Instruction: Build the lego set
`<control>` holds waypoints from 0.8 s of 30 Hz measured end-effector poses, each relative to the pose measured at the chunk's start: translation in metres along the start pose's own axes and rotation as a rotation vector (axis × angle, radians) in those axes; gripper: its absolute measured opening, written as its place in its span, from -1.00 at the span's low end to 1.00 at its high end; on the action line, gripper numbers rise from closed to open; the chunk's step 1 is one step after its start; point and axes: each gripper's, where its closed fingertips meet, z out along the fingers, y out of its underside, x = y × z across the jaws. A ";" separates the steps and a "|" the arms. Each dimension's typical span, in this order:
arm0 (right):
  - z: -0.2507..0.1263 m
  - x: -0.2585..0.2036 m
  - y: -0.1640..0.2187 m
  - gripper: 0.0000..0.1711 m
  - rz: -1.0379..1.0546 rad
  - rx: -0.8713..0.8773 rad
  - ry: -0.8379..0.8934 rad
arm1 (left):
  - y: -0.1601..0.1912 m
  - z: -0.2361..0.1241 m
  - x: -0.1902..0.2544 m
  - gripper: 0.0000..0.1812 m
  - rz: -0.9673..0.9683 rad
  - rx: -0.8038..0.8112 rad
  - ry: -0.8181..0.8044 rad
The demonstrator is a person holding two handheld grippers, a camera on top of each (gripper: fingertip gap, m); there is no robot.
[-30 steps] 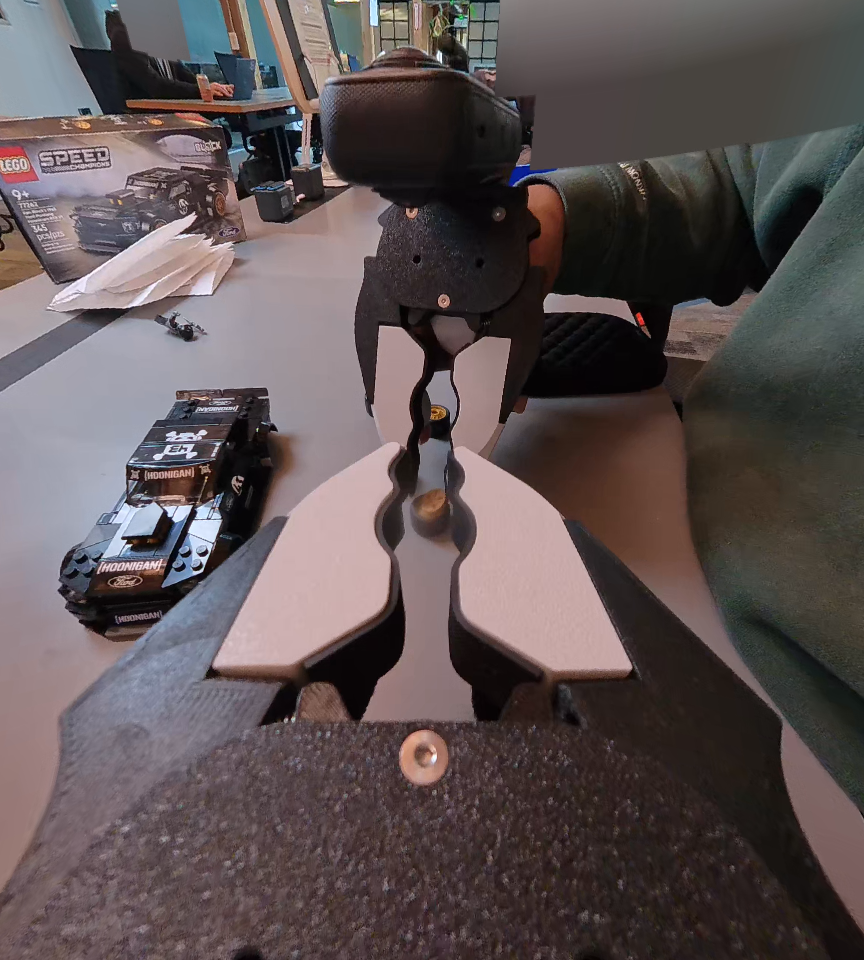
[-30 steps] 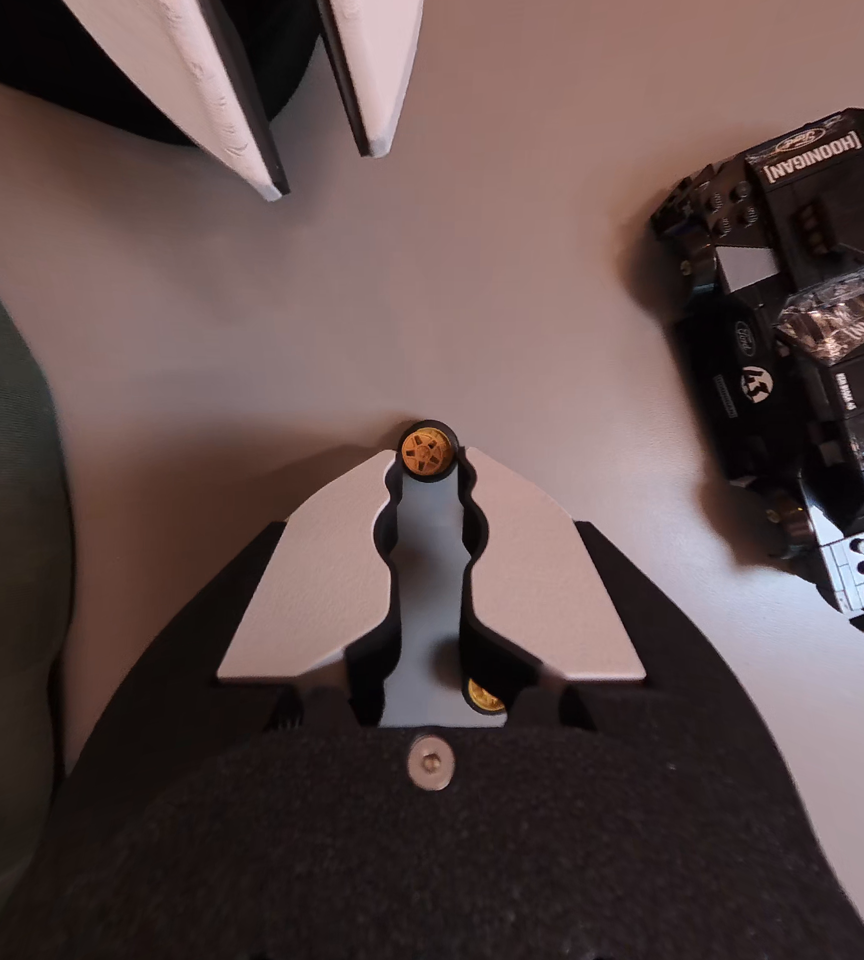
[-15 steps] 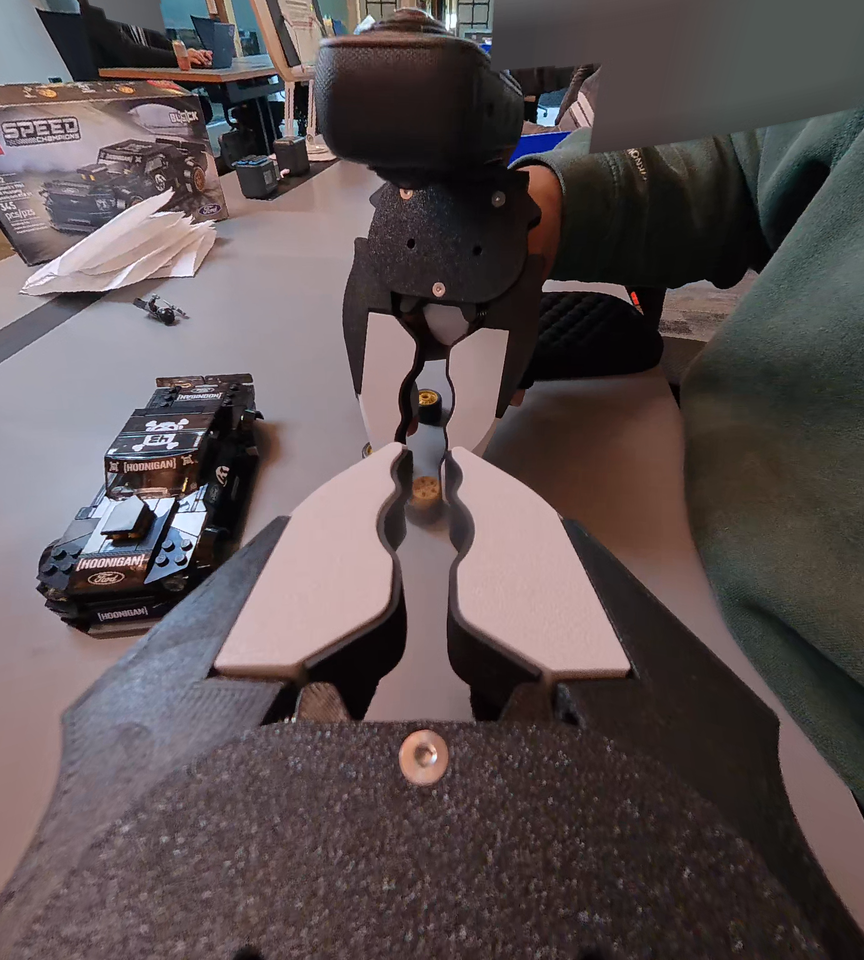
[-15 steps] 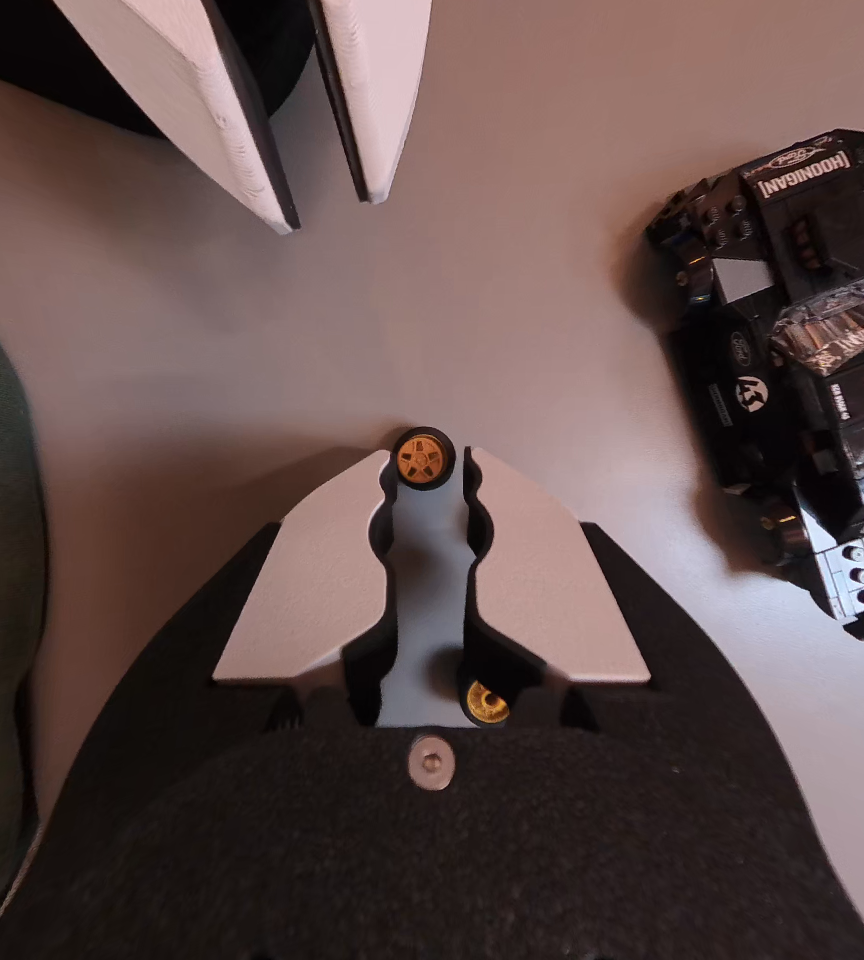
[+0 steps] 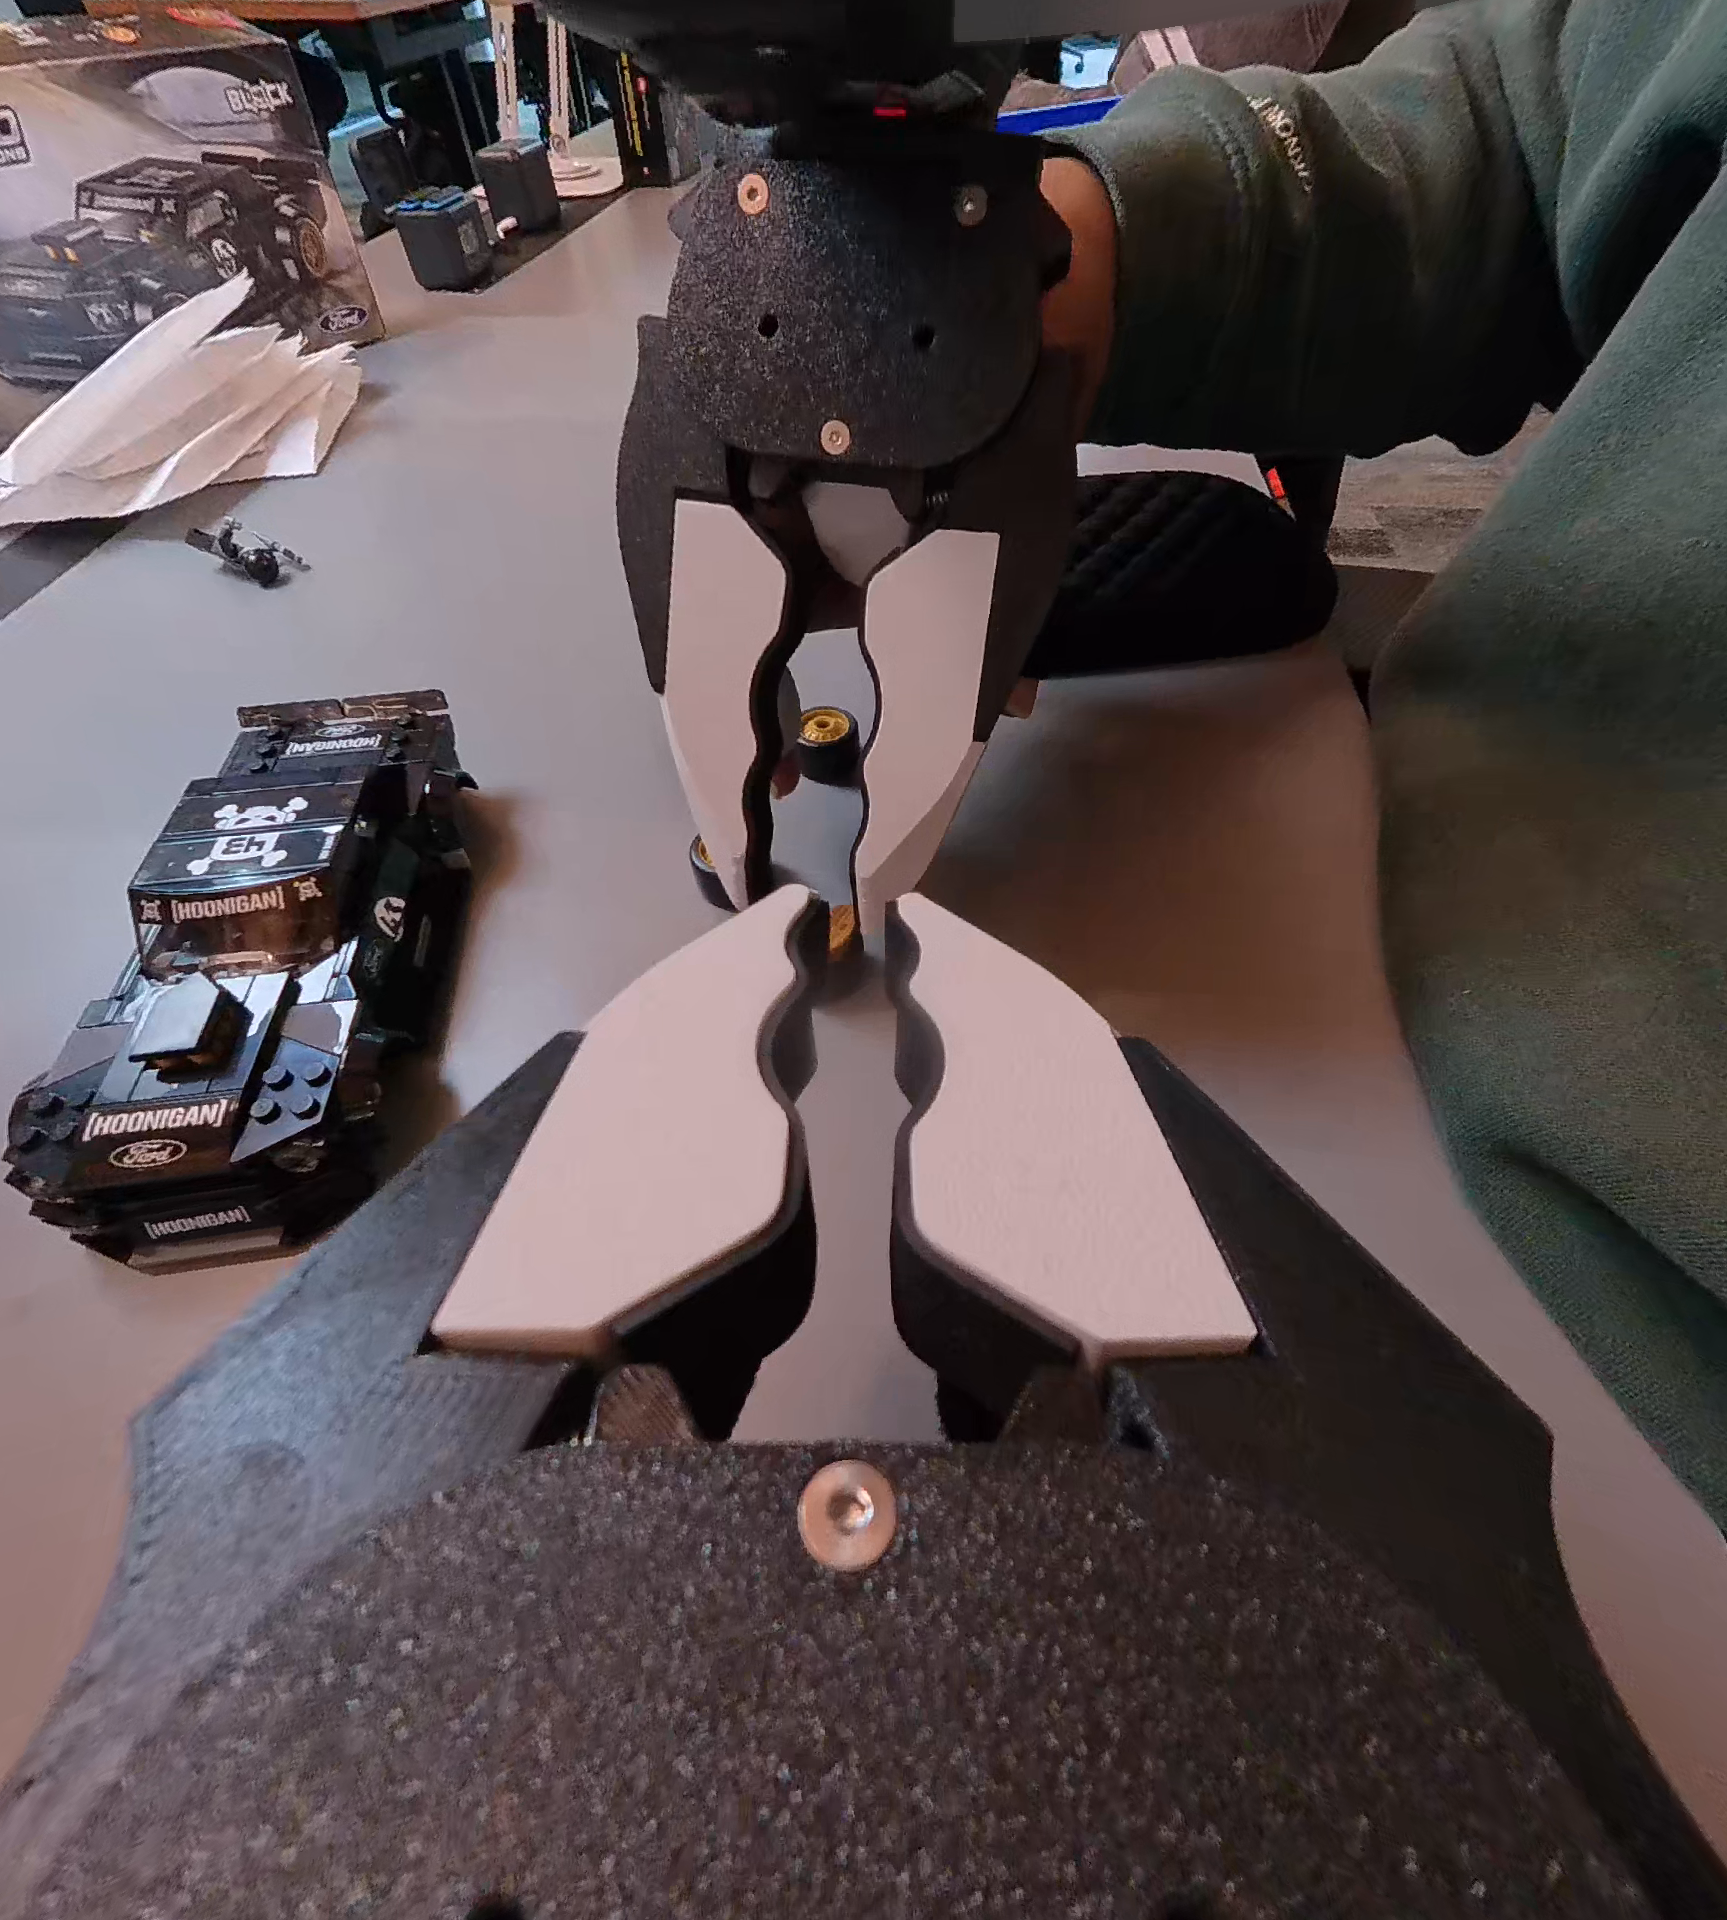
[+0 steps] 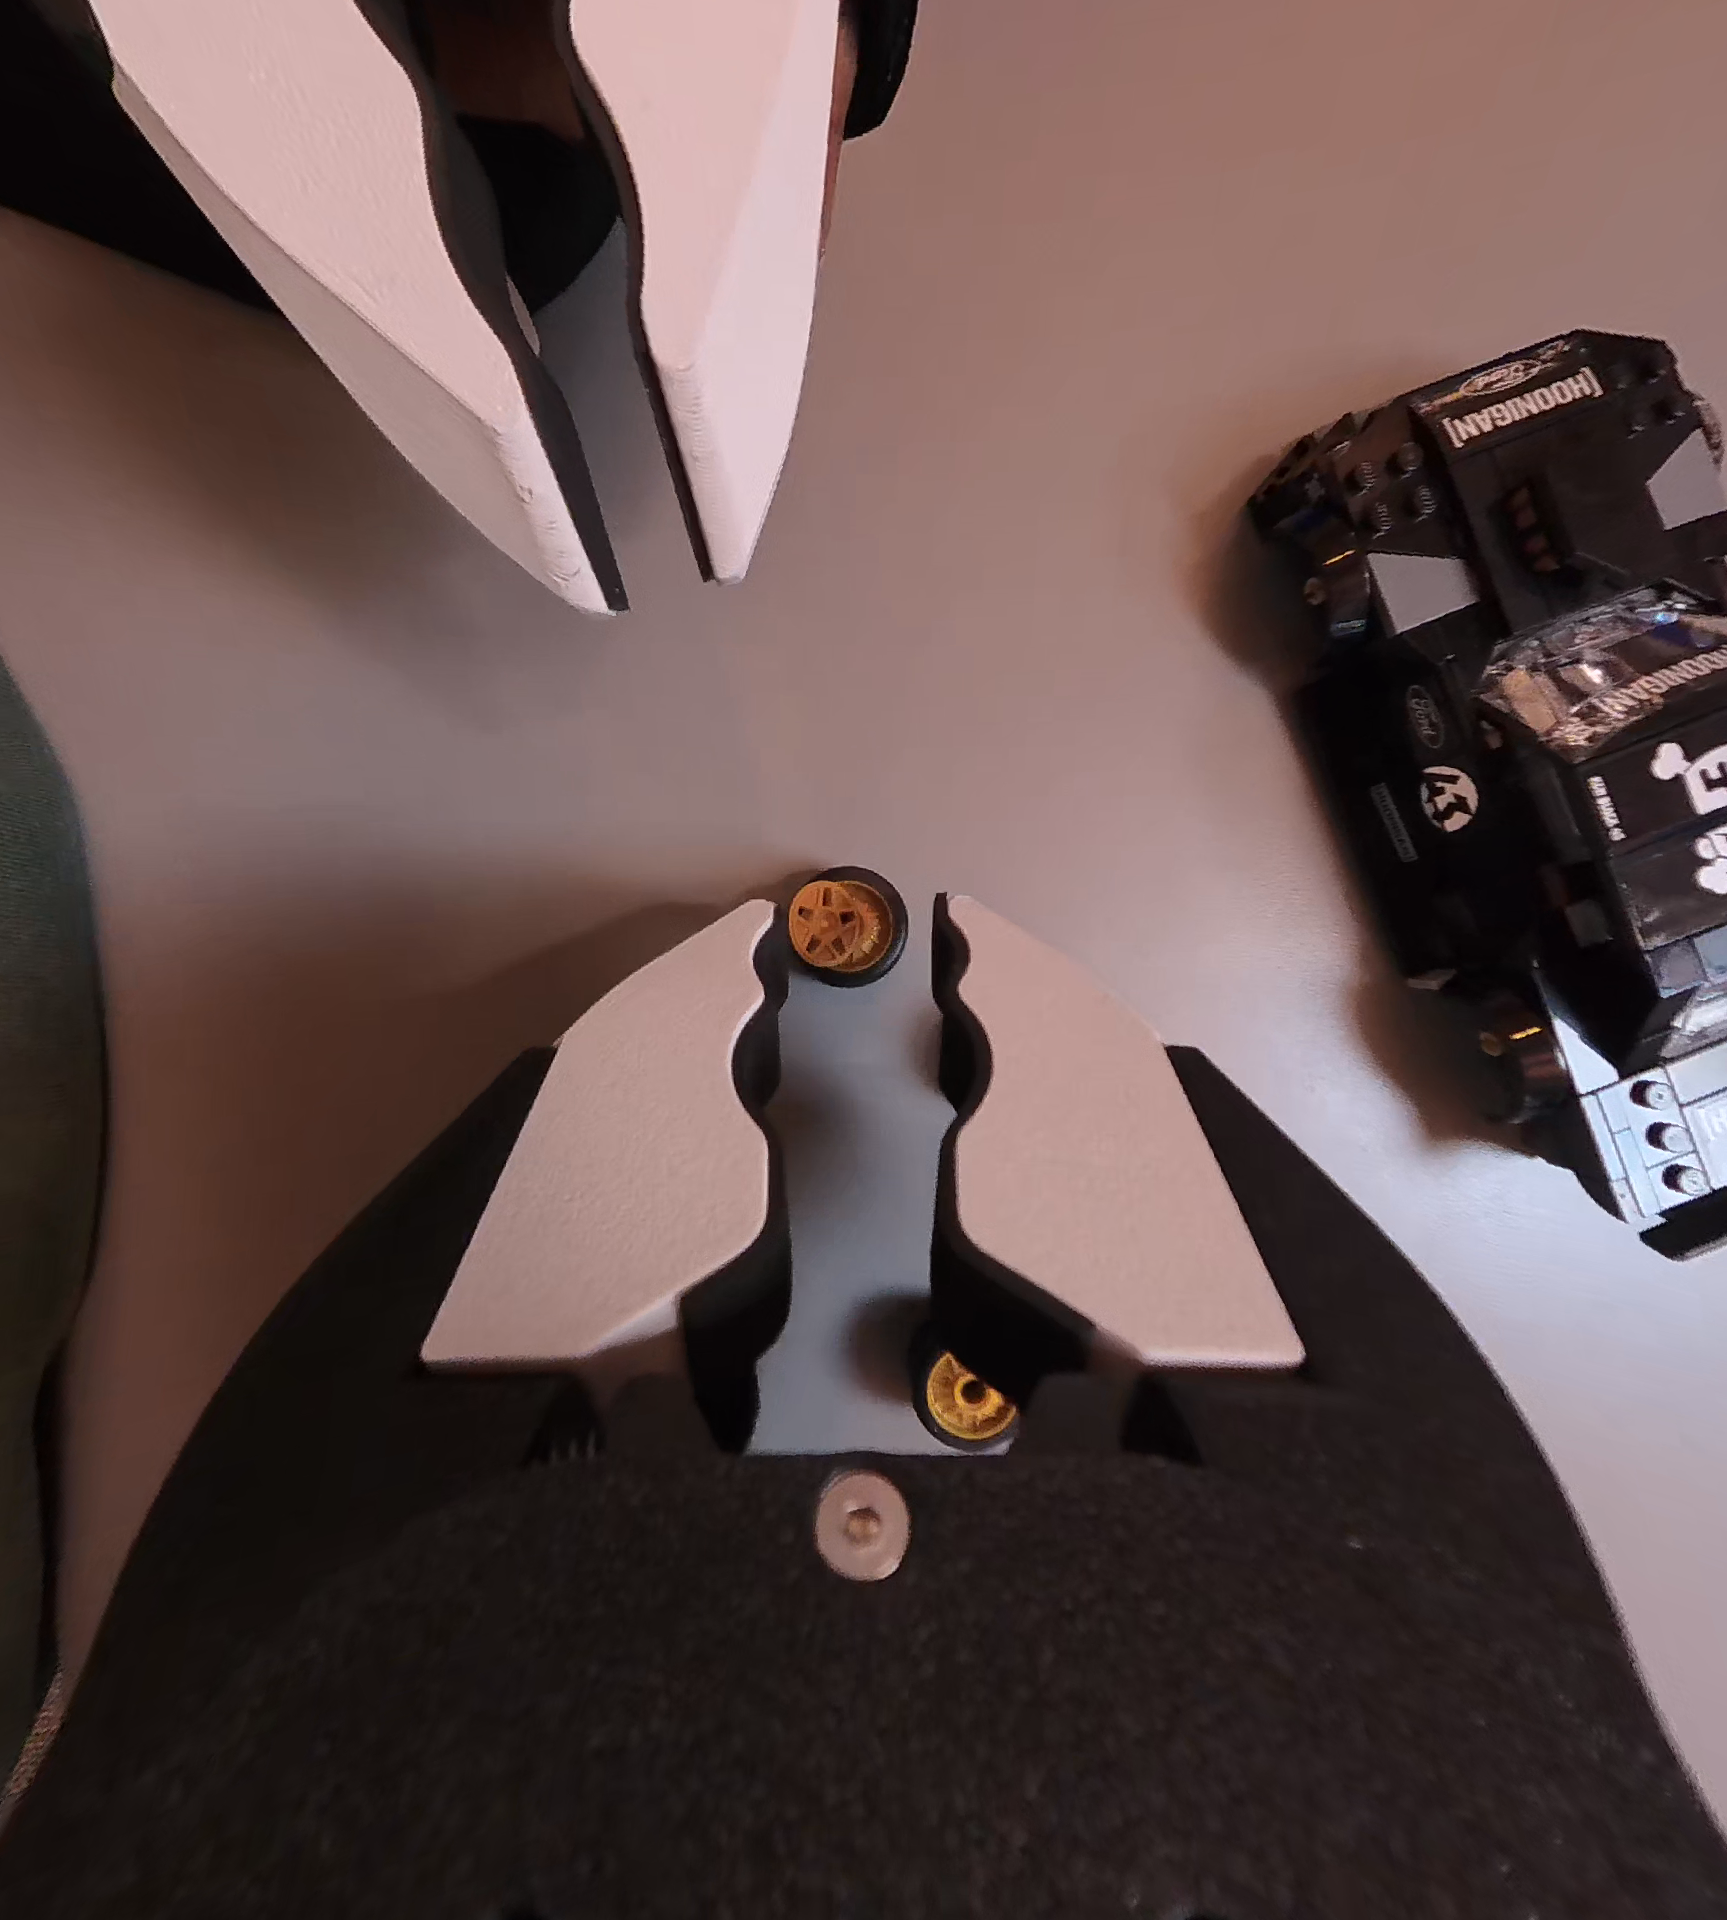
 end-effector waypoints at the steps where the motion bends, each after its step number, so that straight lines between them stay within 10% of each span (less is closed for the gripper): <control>1: 0.000 0.000 0.000 -0.69 0.002 0.000 -0.002 | 0.001 0.001 0.000 -0.89 0.001 -0.006 -0.001; 24: 0.004 0.004 0.004 -0.70 -0.021 0.010 0.030 | 0.041 0.049 -0.009 -0.92 0.359 -0.321 -0.069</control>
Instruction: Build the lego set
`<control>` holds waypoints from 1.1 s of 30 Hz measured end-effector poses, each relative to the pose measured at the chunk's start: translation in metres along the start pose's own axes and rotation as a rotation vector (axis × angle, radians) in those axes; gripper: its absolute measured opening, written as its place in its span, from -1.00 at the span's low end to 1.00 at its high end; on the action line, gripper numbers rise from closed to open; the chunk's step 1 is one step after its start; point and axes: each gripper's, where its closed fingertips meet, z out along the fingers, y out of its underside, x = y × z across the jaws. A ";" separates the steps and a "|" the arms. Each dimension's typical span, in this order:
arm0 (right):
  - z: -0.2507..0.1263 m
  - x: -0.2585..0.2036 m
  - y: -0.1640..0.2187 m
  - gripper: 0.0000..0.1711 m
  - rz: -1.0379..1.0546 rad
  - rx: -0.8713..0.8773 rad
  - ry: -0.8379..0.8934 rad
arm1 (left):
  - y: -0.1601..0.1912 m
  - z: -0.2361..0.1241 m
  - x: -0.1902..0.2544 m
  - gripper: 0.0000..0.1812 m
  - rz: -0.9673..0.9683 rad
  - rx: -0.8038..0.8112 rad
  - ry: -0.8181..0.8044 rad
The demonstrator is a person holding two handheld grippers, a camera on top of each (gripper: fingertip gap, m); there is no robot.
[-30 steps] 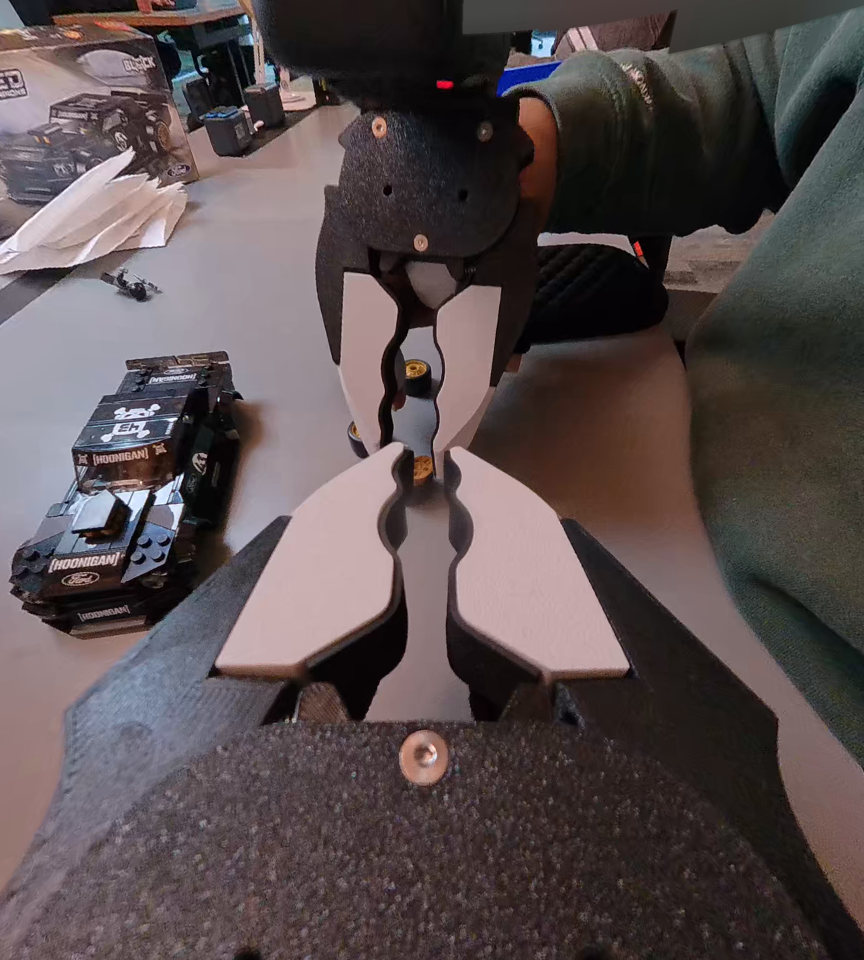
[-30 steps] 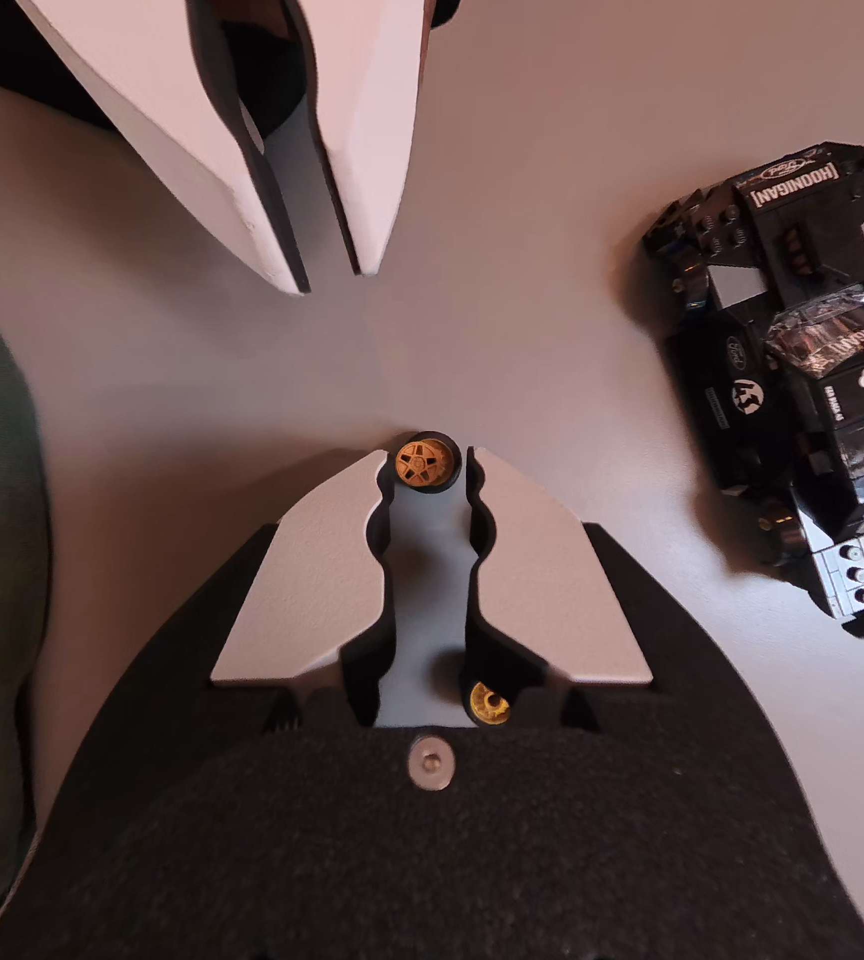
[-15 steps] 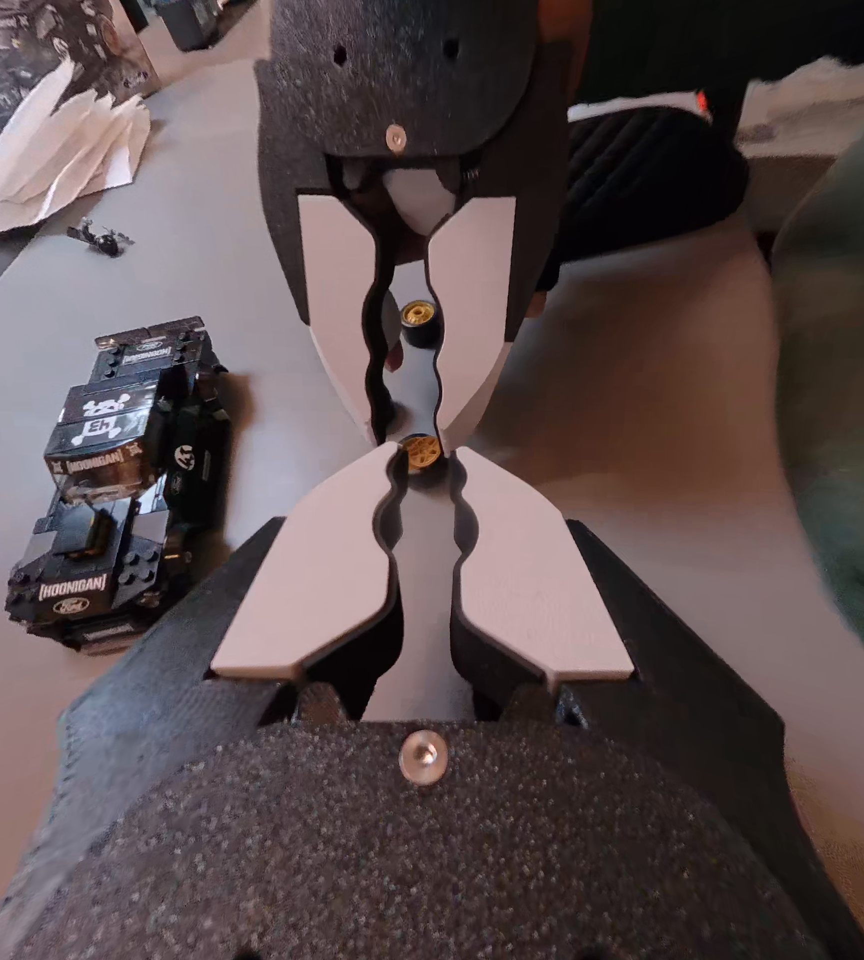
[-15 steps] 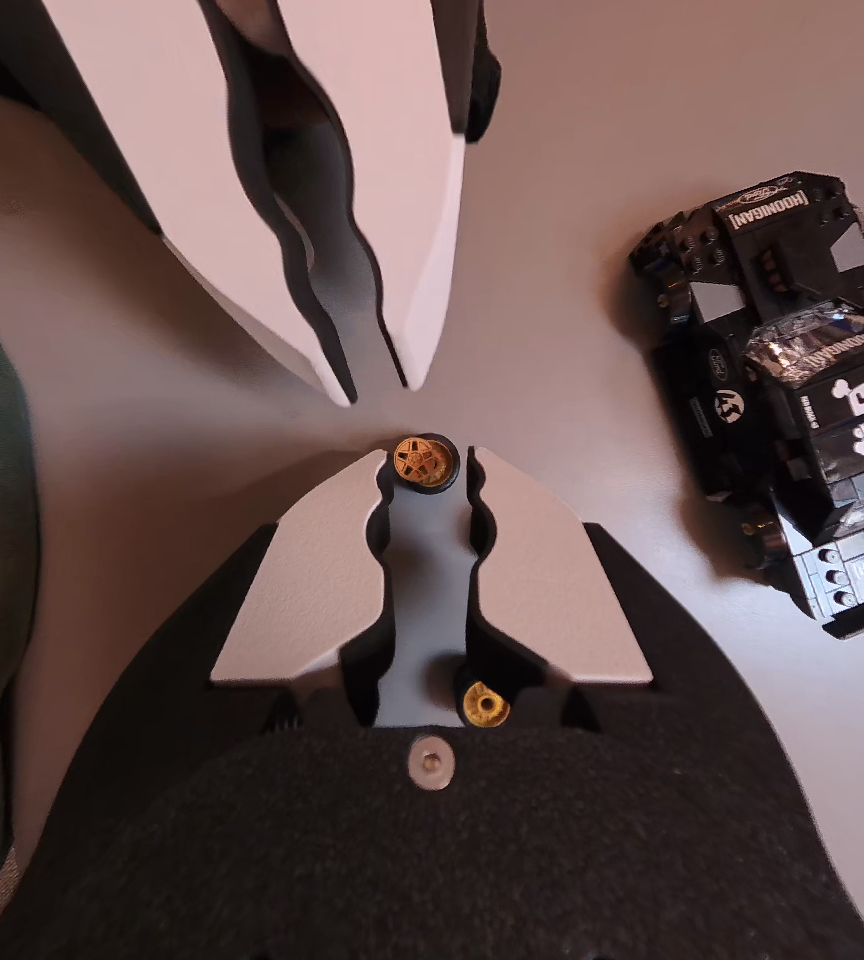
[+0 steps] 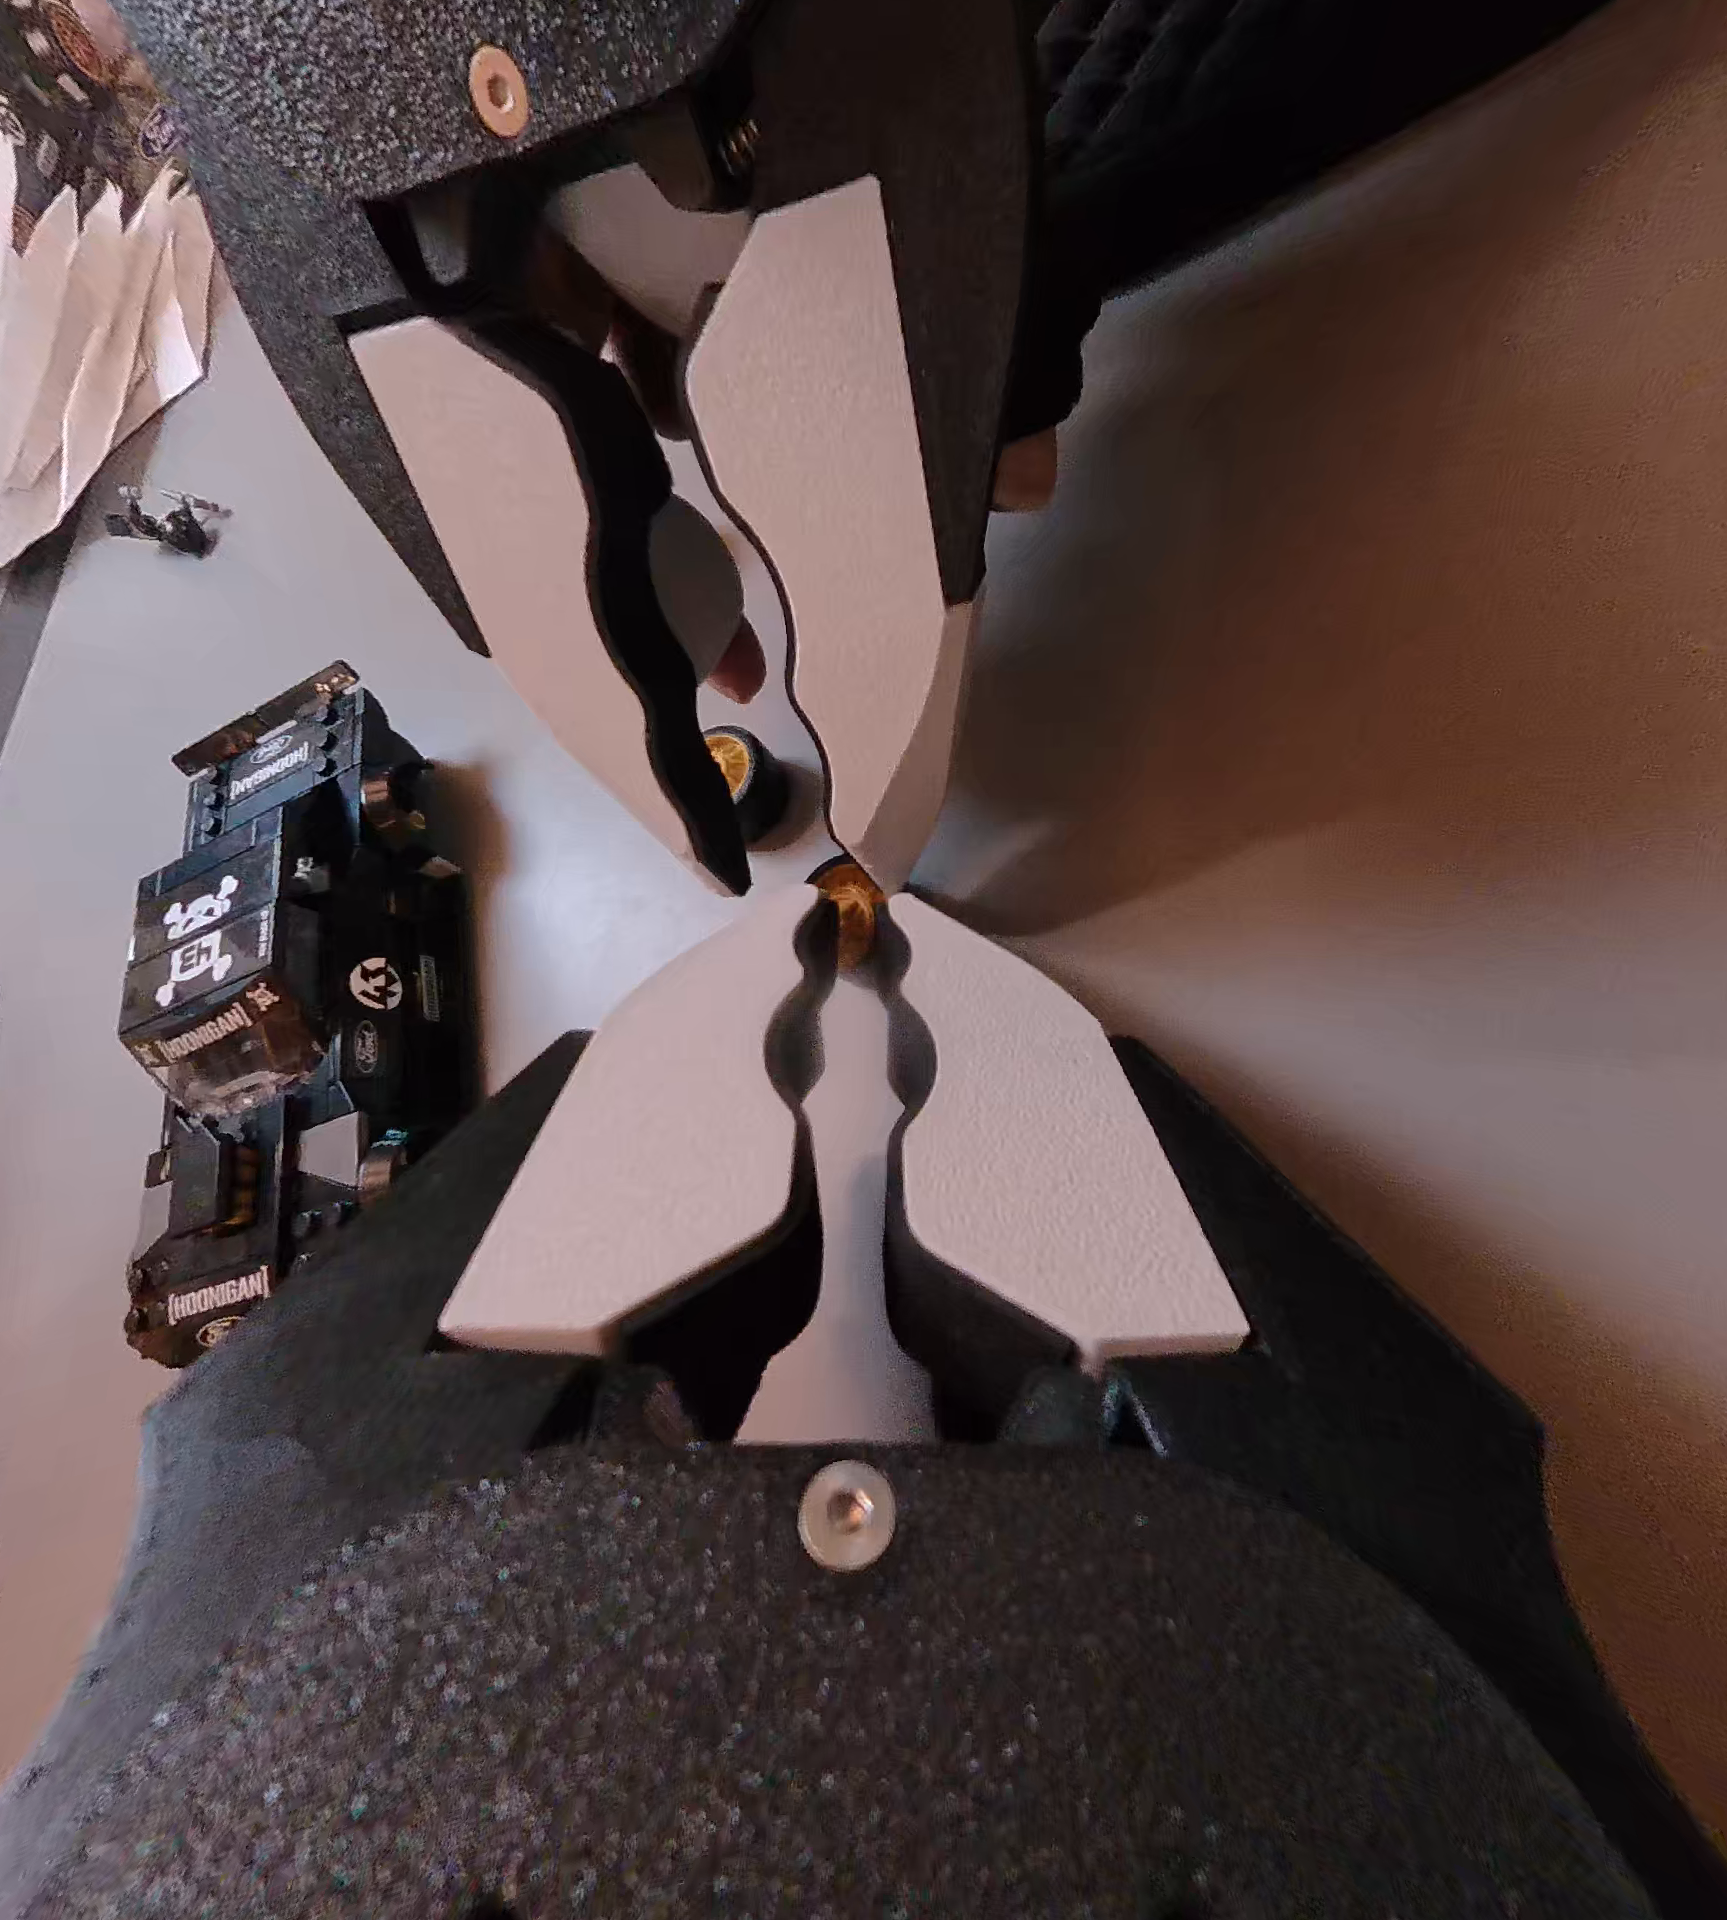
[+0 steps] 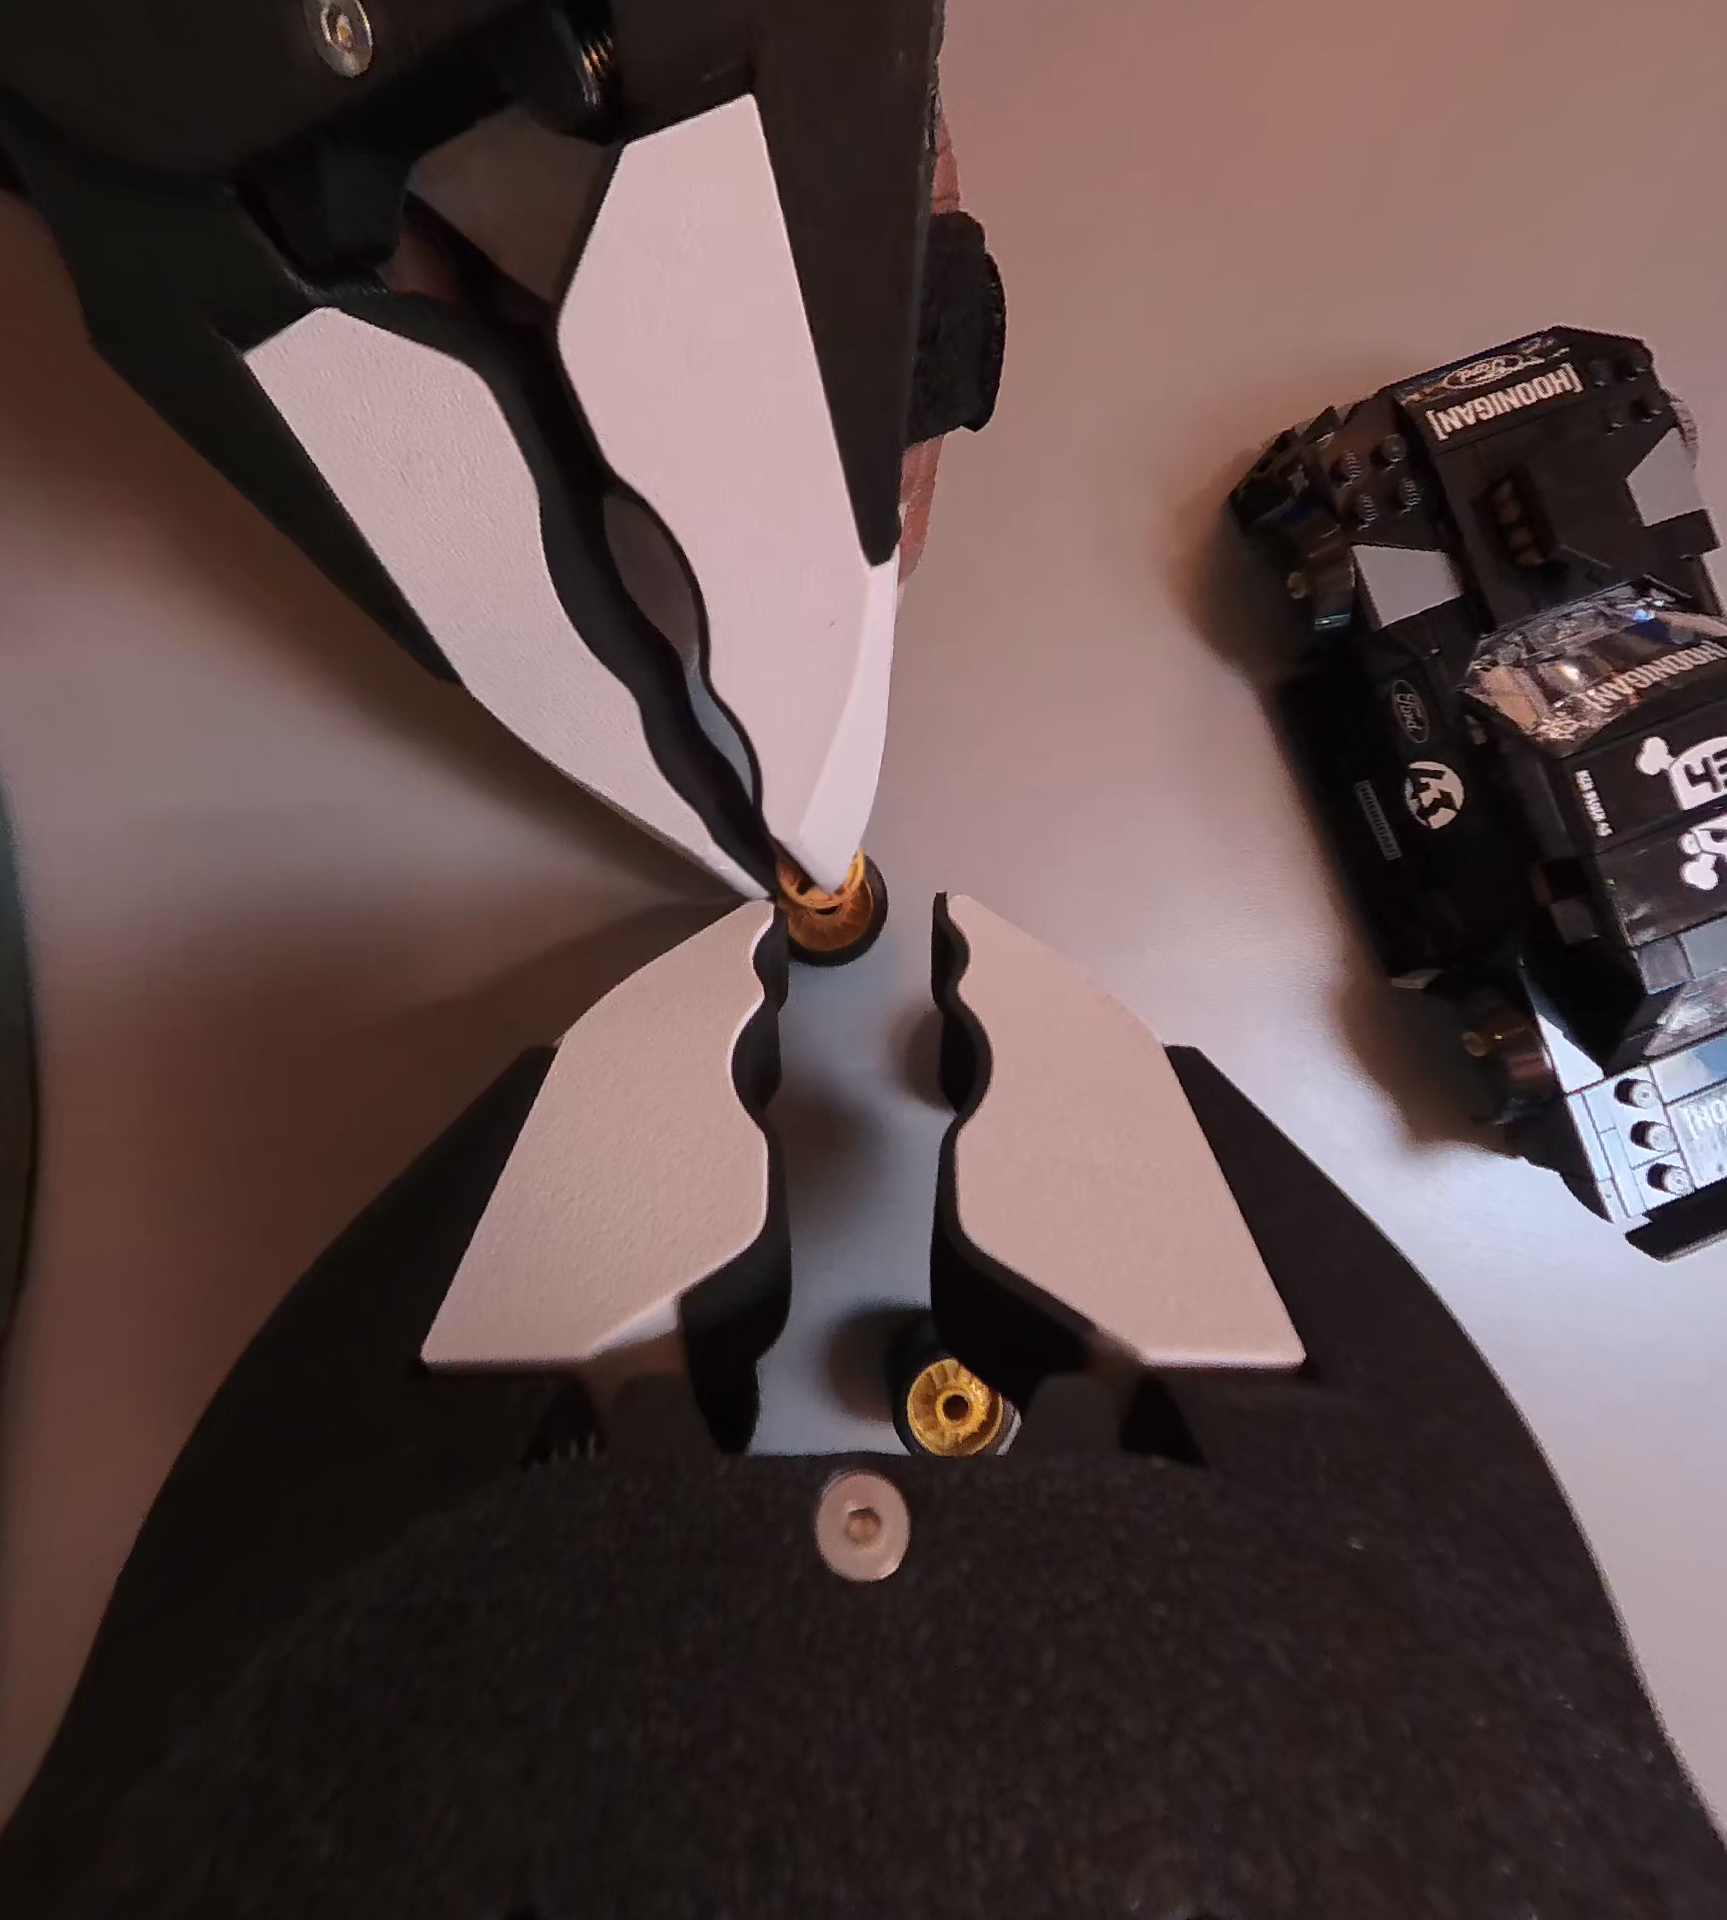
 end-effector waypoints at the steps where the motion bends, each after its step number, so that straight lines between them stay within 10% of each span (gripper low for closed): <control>1: 0.000 0.000 0.000 -0.70 0.000 0.001 -0.004 | 0.001 0.000 0.000 -0.93 0.009 -0.005 -0.004; 33: -0.007 -0.015 -0.005 -0.77 0.041 0.105 -0.079 | 0.008 -0.004 0.003 -0.89 -0.038 -0.029 0.022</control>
